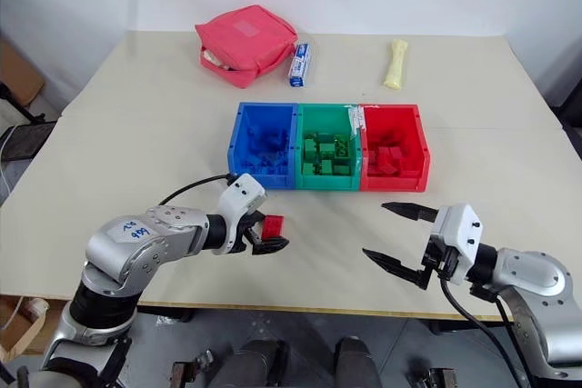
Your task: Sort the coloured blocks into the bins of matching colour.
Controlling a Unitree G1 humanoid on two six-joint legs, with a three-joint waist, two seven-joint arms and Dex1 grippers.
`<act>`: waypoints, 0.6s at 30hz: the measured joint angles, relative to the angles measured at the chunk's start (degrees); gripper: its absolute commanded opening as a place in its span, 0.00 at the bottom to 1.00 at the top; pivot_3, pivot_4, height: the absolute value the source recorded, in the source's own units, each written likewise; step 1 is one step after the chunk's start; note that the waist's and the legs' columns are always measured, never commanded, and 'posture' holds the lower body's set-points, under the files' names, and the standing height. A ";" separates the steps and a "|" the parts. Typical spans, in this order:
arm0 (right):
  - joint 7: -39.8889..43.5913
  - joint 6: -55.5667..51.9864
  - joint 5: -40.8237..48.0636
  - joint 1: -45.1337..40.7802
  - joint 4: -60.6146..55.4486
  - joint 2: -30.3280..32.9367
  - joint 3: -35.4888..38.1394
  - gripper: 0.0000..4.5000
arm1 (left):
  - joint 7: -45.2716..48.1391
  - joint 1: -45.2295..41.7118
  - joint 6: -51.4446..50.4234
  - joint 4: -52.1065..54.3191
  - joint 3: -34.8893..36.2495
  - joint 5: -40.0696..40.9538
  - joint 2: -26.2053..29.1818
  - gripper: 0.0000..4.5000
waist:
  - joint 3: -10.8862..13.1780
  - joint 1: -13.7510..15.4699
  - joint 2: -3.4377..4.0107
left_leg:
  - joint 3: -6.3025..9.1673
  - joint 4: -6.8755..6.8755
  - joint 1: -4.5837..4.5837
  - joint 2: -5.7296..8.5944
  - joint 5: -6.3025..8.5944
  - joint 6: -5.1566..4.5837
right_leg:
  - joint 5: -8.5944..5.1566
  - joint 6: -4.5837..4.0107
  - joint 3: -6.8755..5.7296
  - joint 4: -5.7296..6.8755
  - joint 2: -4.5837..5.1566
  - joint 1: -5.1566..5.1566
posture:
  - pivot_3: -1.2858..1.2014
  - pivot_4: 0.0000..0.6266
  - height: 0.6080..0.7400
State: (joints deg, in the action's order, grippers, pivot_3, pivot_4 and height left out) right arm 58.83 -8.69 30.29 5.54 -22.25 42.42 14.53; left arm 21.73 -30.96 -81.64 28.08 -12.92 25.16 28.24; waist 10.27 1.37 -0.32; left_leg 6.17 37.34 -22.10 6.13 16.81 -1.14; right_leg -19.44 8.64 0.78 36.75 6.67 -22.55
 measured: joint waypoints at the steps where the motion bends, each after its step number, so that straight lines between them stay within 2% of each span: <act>1: -0.25 0.00 0.01 0.37 -0.05 -0.01 0.26 1.00 | 0.18 0.14 0.63 -0.14 -0.18 -0.16 0.41 0.80 | 0.00 0.01 0.00 | 0.00 -0.01 0.00 0.00 0.00 0.00 | 0.00 0.00 0.00 0.00 0.00 0.00 | 0.52 0.24 1.00; 8: -1.93 -0.03 0.05 4.15 -1.83 -0.48 2.14 1.00 | 2.65 2.35 6.27 -1.39 0.19 -0.39 4.15 0.34 | -0.04 0.05 0.06 | 0.00 -0.03 0.02 -0.02 0.00 0.01 | 0.00 0.00 0.01 -0.05 0.00 0.02 | 0.52 0.24 1.00; 14: -8.33 -1.34 2.88 9.65 -6.29 -4.82 7.65 1.00 | 5.93 2.99 17.07 -8.49 2.97 -0.40 1.11 0.33 | -0.03 0.55 0.05 | 0.02 0.03 -0.04 0.02 0.00 -0.01 | 0.00 0.00 -0.04 -0.16 0.03 0.06 | 0.52 0.24 1.00; 18: -11.28 -1.37 2.91 13.56 -8.47 -6.69 10.83 1.00 | 14.70 -0.43 26.37 -9.01 3.93 2.60 -1.28 0.33 | -0.03 0.69 0.05 | 0.02 -0.01 -0.07 0.01 0.00 -0.01 | 0.00 0.00 -0.09 -0.21 0.04 0.04 | 0.52 0.24 1.00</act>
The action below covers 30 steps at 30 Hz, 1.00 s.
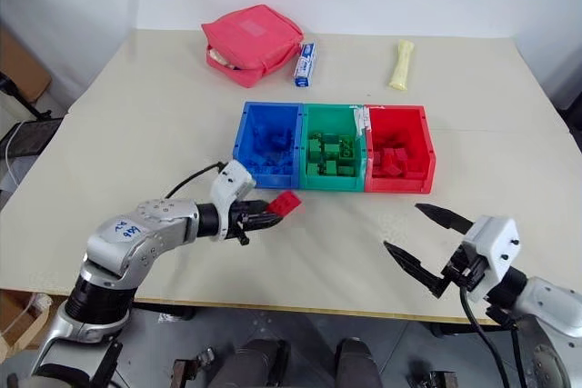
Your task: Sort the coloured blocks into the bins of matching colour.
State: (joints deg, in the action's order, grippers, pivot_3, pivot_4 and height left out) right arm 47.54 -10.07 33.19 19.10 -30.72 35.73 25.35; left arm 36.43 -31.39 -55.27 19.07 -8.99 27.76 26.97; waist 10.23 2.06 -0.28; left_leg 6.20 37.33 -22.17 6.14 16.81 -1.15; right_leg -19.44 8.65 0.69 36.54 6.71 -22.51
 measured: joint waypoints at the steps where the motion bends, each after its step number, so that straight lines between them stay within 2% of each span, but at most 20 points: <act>1: -0.87 -0.02 0.10 1.40 -0.90 -0.65 1.02 1.00 | 2.88 -1.11 2.56 0.21 -0.04 1.10 -0.80 0.33 | -0.01 0.02 0.02 | 0.00 -0.02 0.00 0.00 0.00 0.00 | 0.00 0.00 -0.01 -0.01 0.00 0.00 | 0.52 0.24 1.00; 5: -3.70 -0.04 0.48 5.40 -3.00 -2.55 5.82 1.00 | 9.41 -5.23 13.05 -2.53 -1.22 1.29 -5.03 0.33 | -0.01 0.00 0.02 | -0.01 0.01 0.03 -0.01 0.00 0.00 | 0.00 0.00 -0.03 -0.02 -0.04 0.06 | 0.52 0.24 1.00; 8: -5.96 0.09 0.47 7.73 -3.56 -4.64 8.30 1.00 | 8.16 -12.02 23.08 -14.11 -3.83 -4.02 -12.96 0.33 | 0.02 0.32 -0.04 | -0.06 0.11 0.02 0.03 -0.03 -0.05 | 0.01 0.03 -0.02 -0.03 -0.04 0.10 | 0.52 0.24 1.00; 13: -8.30 0.46 -0.48 10.25 -6.96 -7.78 8.14 1.00 | 2.16 -24.96 43.59 -41.08 -7.25 -15.33 -26.31 0.33 | 0.04 0.82 -0.10 | -0.25 0.00 0.00 0.06 0.01 -0.16 | 0.05 0.11 0.12 -0.09 -0.03 0.00 | 0.52 0.24 1.00; 18: -10.10 1.65 -2.42 11.80 -8.73 -11.11 5.28 1.00 | -6.29 -39.96 57.33 -72.93 -8.81 -24.99 -33.77 0.33 | 0.15 0.57 -0.28 | -0.45 -0.11 -0.02 0.05 0.03 -0.19 | 0.05 0.15 0.31 -0.07 -0.05 -0.16 | 0.52 0.24 1.00; 22: -11.39 2.97 -3.59 12.42 -9.67 -12.38 4.37 1.00 | -8.33 -45.13 61.18 -84.54 -5.36 -26.27 -33.95 0.62 | 0.15 -0.20 -0.28 | -0.49 -0.11 -0.01 0.04 0.02 -0.18 | 0.05 0.16 0.37 0.10 -0.07 -0.26 | 0.52 0.24 1.00; 27: -11.68 4.57 -4.57 13.44 -9.67 -13.44 3.34 1.00 | -5.86 -45.97 64.45 -87.53 -2.95 -26.95 -33.58 0.95 | 0.15 -0.36 -0.28 | -0.48 -0.05 -0.02 0.08 0.02 -0.20 | 0.06 0.17 0.40 0.19 -0.06 -0.27 | 0.52 0.24 1.00; 28: -11.66 4.99 -4.80 13.44 -9.67 -13.43 3.15 1.00 | -5.15 -45.96 64.77 -87.47 -2.44 -26.97 -33.36 0.99 | 0.15 -0.40 -0.28 | -0.48 -0.05 -0.02 0.08 0.02 -0.20 | 0.06 0.17 0.41 0.20 -0.06 -0.28 | 0.52 0.24 1.00; 30: -11.41 5.53 -5.04 13.36 -9.58 -13.37 2.82 1.00 | -3.62 -45.58 65.26 -86.77 -1.66 -26.97 -32.33 0.99 | 0.15 -0.46 -0.27 | -0.48 -0.06 -0.01 0.07 0.02 -0.19 | 0.06 0.17 0.41 0.24 -0.07 -0.29 | 0.52 0.24 1.00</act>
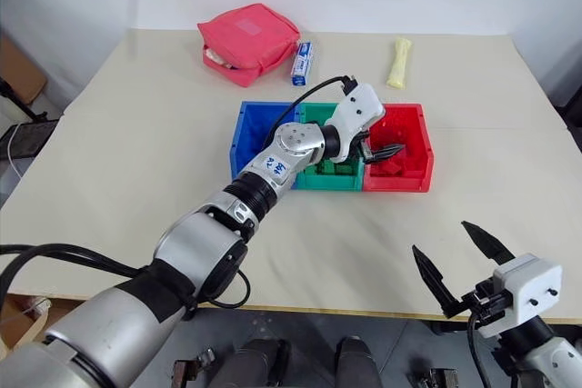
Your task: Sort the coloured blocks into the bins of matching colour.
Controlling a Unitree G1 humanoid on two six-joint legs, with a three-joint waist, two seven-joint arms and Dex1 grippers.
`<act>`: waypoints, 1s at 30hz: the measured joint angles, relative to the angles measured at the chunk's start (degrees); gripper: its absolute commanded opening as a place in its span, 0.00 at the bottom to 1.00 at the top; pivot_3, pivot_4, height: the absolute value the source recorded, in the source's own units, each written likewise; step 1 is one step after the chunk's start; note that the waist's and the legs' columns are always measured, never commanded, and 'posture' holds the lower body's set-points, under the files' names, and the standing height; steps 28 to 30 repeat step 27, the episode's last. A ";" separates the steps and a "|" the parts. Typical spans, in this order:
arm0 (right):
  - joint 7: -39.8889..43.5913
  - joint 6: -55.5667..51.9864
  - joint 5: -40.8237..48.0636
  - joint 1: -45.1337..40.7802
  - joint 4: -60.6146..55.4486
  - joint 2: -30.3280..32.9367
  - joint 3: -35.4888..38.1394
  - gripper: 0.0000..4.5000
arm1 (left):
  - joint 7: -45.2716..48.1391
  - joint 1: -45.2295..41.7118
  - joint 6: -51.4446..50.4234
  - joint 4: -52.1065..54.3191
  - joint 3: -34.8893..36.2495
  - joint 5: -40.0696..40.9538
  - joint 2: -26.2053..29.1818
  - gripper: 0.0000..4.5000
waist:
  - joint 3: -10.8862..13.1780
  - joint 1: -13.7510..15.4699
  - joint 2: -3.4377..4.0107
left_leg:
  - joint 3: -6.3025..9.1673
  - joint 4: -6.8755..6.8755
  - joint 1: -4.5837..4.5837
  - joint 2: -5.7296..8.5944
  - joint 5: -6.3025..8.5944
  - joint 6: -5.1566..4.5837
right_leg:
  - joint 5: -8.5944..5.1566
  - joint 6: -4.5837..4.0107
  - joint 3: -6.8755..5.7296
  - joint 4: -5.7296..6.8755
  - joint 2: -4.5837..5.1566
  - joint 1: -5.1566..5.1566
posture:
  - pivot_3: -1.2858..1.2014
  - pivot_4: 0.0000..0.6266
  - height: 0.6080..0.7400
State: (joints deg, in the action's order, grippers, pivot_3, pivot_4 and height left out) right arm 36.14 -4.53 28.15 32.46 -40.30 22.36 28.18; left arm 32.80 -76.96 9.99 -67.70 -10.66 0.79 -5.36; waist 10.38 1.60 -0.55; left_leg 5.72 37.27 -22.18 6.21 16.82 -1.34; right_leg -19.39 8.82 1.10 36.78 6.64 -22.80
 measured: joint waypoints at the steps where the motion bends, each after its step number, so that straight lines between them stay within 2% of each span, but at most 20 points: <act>1: 0.47 0.45 -0.04 -0.17 0.23 0.14 -0.34 1.00 | 1.46 1.12 0.35 1.73 0.43 0.08 0.95 0.99 | -0.01 -0.24 0.02 | -0.01 -0.01 0.02 -0.01 0.00 0.00 | 0.00 0.00 0.03 0.03 -0.02 -0.01 | 0.52 0.24 1.00; 3: 2.08 1.20 -0.04 -1.12 1.79 1.38 -0.84 1.00 | 6.40 5.51 0.74 8.17 0.93 1.19 3.61 0.99 | -0.03 -0.64 0.06 | -0.05 -0.03 0.06 -0.04 -0.01 0.02 | 0.00 0.00 0.11 0.12 -0.05 -0.05 | 0.52 0.24 1.00; 5: 4.57 1.96 0.02 -3.81 4.61 4.01 -1.12 1.00 | 14.25 13.75 0.77 19.35 0.88 3.41 8.82 0.99 | -0.10 -1.83 0.17 | -0.09 -0.09 0.14 -0.06 -0.01 0.04 | 0.00 -0.01 0.27 0.18 -0.09 -0.05 | 0.52 0.24 1.00; 10: 11.91 2.26 1.50 -8.68 10.69 10.36 -1.96 1.00 | 27.60 31.44 -4.06 39.94 0.96 7.66 22.30 0.99 | -0.11 -1.61 0.19 | 0.01 0.01 0.14 -0.07 -0.01 0.08 | -0.01 -0.05 0.44 0.20 -0.13 -0.10 | 0.52 0.24 1.00; 15: 19.19 2.53 2.10 -16.48 18.54 16.18 -3.80 1.00 | 33.32 41.33 -11.14 58.33 3.73 14.11 31.92 0.99 | -0.12 -0.30 0.19 | 0.09 0.23 0.07 -0.02 0.05 -0.01 | 0.02 0.00 0.53 0.10 -0.05 0.01 | 0.52 0.24 1.00; 17: 21.54 2.89 2.06 -22.37 22.95 17.90 -5.87 1.00 | 35.16 48.76 -14.20 66.06 6.58 17.04 38.05 0.99 | -0.17 -1.04 0.23 | 0.04 0.11 0.14 -0.08 0.07 0.03 | 0.02 -0.01 0.61 0.09 -0.07 0.00 | 0.52 0.24 1.00; 19: 23.33 3.17 2.04 -25.16 26.48 18.49 -6.85 1.00 | 35.59 55.62 -15.68 69.94 8.84 17.90 41.94 0.99 | -0.20 -1.35 0.29 | 0.10 0.03 0.17 -0.14 0.07 0.07 | -0.03 -0.10 0.64 0.10 -0.04 0.00 | 0.52 0.24 1.00; 25: 25.73 4.37 0.71 -28.54 31.71 18.50 -10.17 1.00 | 30.69 68.87 -15.50 73.36 15.37 18.93 42.90 0.99 | -0.20 -0.27 0.29 | 0.19 0.09 0.15 -0.09 0.07 0.08 | -0.04 -0.12 0.64 0.06 -0.05 0.05 | 0.52 0.24 1.00; 30: 25.86 4.61 0.27 -29.12 32.58 18.37 -10.66 1.00 | 28.72 69.73 -14.61 72.22 16.35 18.44 42.68 0.99 | -0.20 0.00 0.29 | 0.20 0.11 0.15 -0.08 0.07 0.08 | -0.04 -0.12 0.62 0.06 -0.05 0.07 | 0.52 0.24 1.00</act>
